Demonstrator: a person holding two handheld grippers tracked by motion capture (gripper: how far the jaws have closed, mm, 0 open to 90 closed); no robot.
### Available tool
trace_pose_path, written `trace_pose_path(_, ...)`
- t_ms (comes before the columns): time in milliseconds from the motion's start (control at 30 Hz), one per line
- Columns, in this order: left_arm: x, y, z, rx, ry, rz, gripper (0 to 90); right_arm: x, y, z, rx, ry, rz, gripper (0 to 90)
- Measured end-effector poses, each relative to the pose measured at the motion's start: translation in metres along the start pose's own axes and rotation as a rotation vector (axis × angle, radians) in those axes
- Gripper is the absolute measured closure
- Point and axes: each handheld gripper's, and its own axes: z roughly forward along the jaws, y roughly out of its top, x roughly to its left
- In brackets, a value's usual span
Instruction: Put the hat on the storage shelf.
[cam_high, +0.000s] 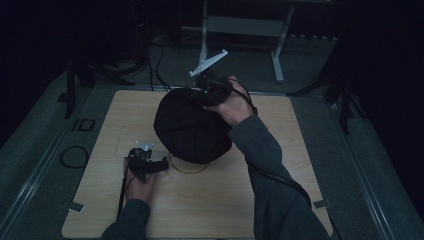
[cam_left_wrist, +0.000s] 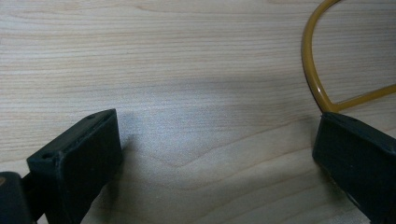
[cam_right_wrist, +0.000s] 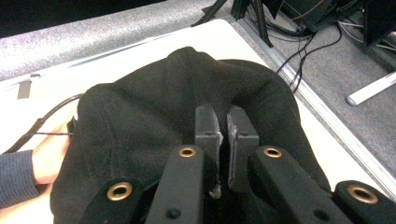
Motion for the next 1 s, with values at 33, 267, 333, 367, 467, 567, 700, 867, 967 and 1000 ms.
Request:
trace_pose_path(33, 0.000, 0.000, 0.000, -0.001, 0.000, -0.001, 0.7, 0.000, 0.000, 0.000, 0.000, 0.000, 0.000, 85.2)
trace_pose_path(267, 0.000, 0.000, 0.000, -0.001, 0.000, -0.003, 0.7, 0.001, -0.006, 0.007, 0.009, -0.005, 0.003, 84.1)
trace_pose_path(333, 0.000, 0.000, 0.000, -0.001, 0.000, -0.003, 0.7, 0.000, -0.007, 0.008, 0.006, -0.003, 0.008, 83.4)
trace_pose_path(367, 0.000, 0.000, 0.000, -0.001, 0.000, -0.003, 0.7, 0.000, -0.008, 0.009, 0.003, -0.001, 0.013, 83.0)
trace_pose_path(467, 0.000, 0.000, 0.000, -0.001, 0.000, -0.003, 0.8, 0.000, -0.009, 0.009, 0.002, 0.001, 0.017, 80.7)
trace_pose_path(567, 0.000, 0.000, 0.000, 0.000, -0.001, -0.003, 0.8, 0.000, -0.010, 0.011, 0.003, 0.000, 0.019, 78.0)
trace_pose_path(700, 0.000, 0.000, 0.000, -0.002, 0.001, -0.005, 0.8, 0.000, -0.009, 0.012, 0.000, -0.011, 0.027, 72.7)
trace_pose_path(867, 0.000, 0.000, 0.000, -0.003, 0.001, -0.005, 0.8, 0.000, -0.009, 0.012, 0.000, -0.020, 0.031, 71.0)
trace_pose_path(967, 0.000, 0.000, 0.000, -0.003, 0.001, -0.005, 0.7, -0.001, -0.009, 0.013, -0.009, -0.029, 0.039, 68.5)
trace_pose_path(1000, 0.000, 0.000, 0.000, -0.002, 0.001, -0.005, 0.7, -0.001, -0.009, 0.013, -0.015, -0.030, 0.042, 64.8)
